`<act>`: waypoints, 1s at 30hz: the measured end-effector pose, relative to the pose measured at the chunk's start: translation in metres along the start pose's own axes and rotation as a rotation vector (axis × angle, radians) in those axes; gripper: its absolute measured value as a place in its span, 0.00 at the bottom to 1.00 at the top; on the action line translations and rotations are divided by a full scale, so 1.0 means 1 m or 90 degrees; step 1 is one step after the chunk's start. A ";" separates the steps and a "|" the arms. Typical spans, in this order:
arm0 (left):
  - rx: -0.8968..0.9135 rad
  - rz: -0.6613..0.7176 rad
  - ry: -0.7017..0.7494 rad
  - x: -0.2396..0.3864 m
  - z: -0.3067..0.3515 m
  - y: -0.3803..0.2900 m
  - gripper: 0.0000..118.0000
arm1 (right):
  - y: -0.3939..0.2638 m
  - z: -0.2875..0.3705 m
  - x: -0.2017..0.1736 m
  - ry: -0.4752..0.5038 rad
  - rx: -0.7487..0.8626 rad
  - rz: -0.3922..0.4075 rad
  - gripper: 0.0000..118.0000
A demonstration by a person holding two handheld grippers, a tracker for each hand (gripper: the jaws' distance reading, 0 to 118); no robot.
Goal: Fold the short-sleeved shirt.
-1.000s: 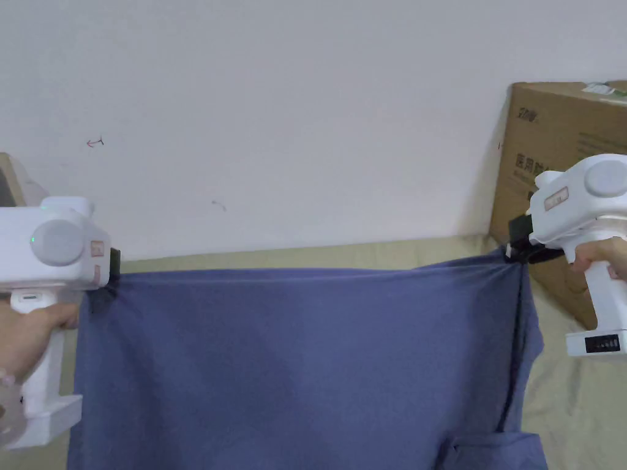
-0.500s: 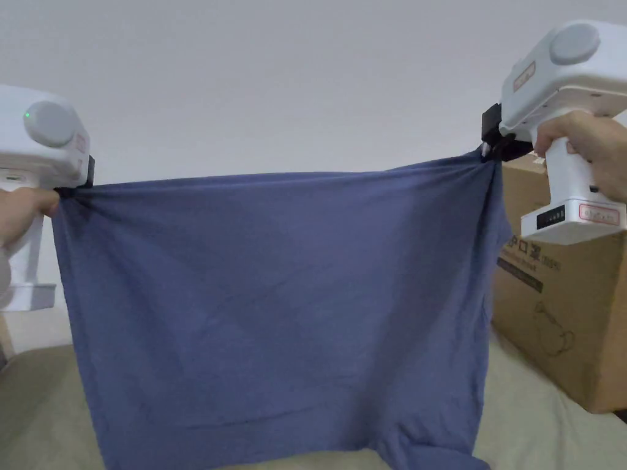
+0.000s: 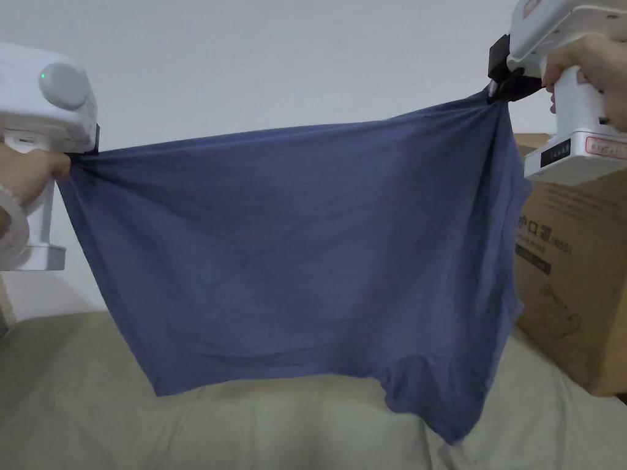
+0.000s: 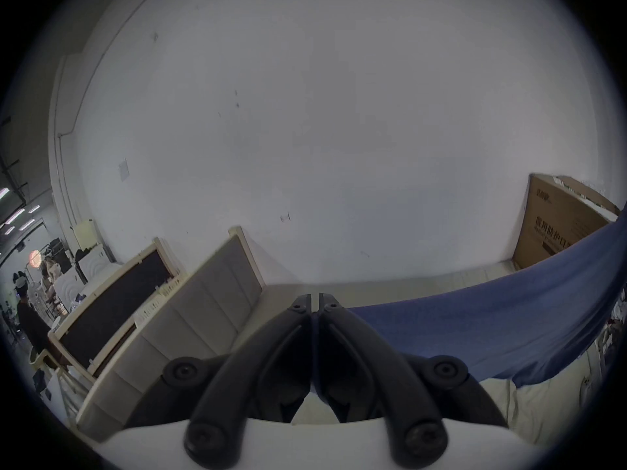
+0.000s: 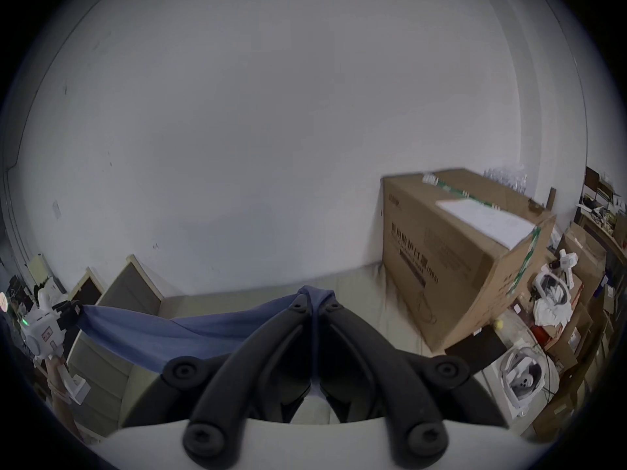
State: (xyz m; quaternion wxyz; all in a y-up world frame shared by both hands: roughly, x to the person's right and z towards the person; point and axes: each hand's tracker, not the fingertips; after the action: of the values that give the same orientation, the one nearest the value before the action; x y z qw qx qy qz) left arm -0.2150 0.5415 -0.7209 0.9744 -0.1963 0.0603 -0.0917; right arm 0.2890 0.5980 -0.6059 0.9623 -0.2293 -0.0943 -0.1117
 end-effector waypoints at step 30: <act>-0.340 -0.041 -0.069 0.024 -0.009 -0.463 0.01 | -0.463 -0.107 0.117 0.022 -0.376 -0.096 0.02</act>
State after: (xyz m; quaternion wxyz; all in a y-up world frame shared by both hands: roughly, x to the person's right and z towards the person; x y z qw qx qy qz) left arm -0.2645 0.1134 -0.5491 0.8865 -0.4527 0.0236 -0.0926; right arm 0.2951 0.1258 -0.4781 0.8444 -0.4896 -0.0583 -0.2095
